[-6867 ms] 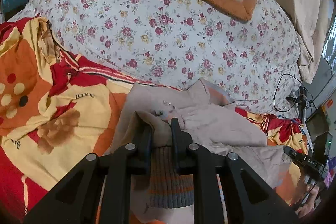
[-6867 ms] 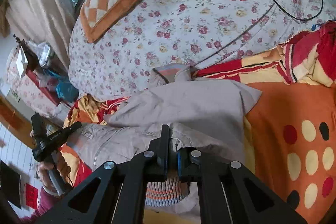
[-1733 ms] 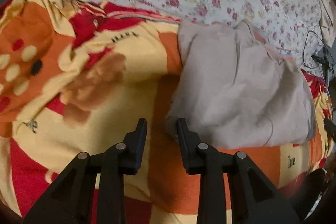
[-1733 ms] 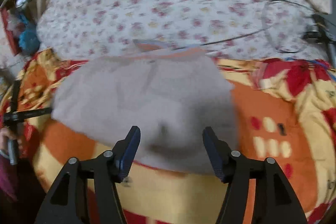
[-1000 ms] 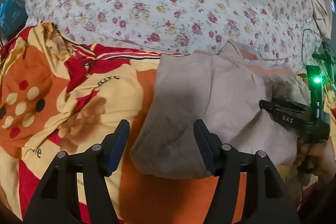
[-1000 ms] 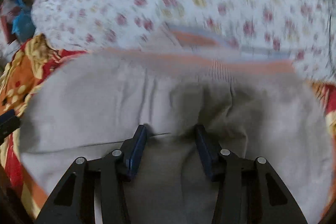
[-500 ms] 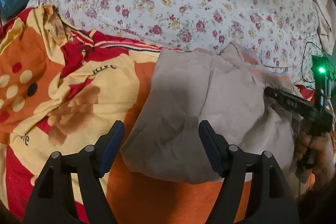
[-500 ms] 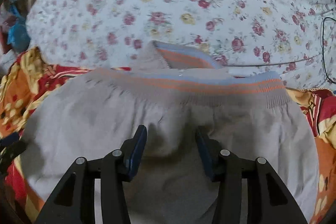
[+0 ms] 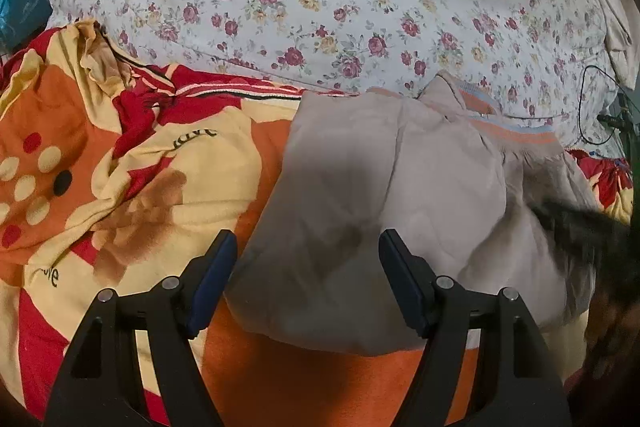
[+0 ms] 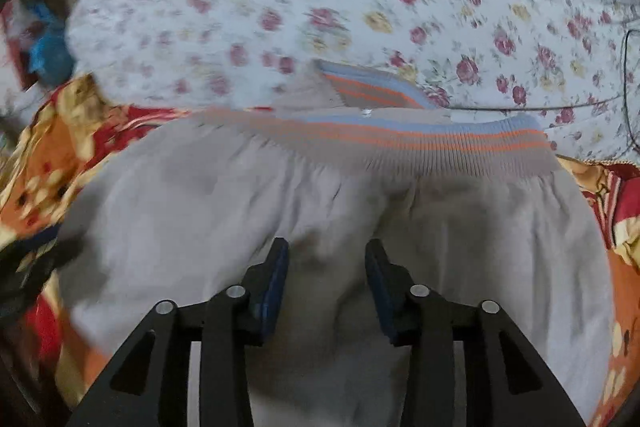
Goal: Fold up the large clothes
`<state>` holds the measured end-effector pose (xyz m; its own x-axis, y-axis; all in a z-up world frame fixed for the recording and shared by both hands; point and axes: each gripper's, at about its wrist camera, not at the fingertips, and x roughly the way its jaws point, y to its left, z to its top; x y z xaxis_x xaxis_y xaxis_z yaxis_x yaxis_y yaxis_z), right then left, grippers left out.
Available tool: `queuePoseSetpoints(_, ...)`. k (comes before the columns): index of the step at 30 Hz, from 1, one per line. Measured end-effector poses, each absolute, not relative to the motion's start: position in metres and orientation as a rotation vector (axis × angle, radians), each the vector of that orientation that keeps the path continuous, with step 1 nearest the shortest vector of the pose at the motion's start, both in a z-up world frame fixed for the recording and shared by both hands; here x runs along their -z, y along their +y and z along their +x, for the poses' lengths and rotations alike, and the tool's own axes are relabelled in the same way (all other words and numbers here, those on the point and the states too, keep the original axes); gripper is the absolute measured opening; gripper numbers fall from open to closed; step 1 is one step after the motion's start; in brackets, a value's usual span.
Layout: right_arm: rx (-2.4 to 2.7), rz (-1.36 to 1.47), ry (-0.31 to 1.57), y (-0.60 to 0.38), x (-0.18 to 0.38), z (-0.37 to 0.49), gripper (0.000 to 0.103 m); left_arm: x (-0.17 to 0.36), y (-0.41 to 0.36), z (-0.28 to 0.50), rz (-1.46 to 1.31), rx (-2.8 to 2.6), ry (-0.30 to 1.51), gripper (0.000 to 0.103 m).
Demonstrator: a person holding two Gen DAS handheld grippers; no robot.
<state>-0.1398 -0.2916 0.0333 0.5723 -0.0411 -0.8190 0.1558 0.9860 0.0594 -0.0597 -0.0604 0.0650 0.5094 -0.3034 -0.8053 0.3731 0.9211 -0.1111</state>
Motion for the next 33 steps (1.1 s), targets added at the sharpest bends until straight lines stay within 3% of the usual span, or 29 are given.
queuePoseSetpoints(4,0.109,0.037,1.0,-0.272,-0.004,-0.161,0.044,-0.062,-0.057,-0.058,0.05,0.402,0.966,0.073)
queuePoseSetpoints(9,0.094,0.065,1.014,-0.275,-0.022,-0.174,0.046,-0.059,-0.054,-0.059,0.047,0.381,0.961,0.073)
queuePoseSetpoints(13,0.093,0.027,1.0,-0.269,-0.027,-0.187,0.057,-0.06,-0.054,-0.059,0.041,0.373,0.953,0.073)
queuePoseSetpoints(17,0.064,-0.039,1.072,-0.262,-0.013,-0.18,0.057,-0.058,-0.054,-0.057,0.037,0.359,0.951,0.074)
queuePoseSetpoints(21,0.043,0.0,1.023,-0.269,-0.037,-0.179,0.057,-0.056,-0.056,-0.054,0.04,0.35,0.955,0.074)
queuePoseSetpoints(25,0.059,0.018,0.95,-0.28,-0.051,-0.176,0.065,-0.052,-0.058,-0.047,0.038,0.343,0.97,0.075)
queuePoseSetpoints(33,0.02,0.193,0.936,-0.315,-0.032,-0.176,0.069,-0.044,-0.067,-0.025,0.014,0.351,0.999,0.079)
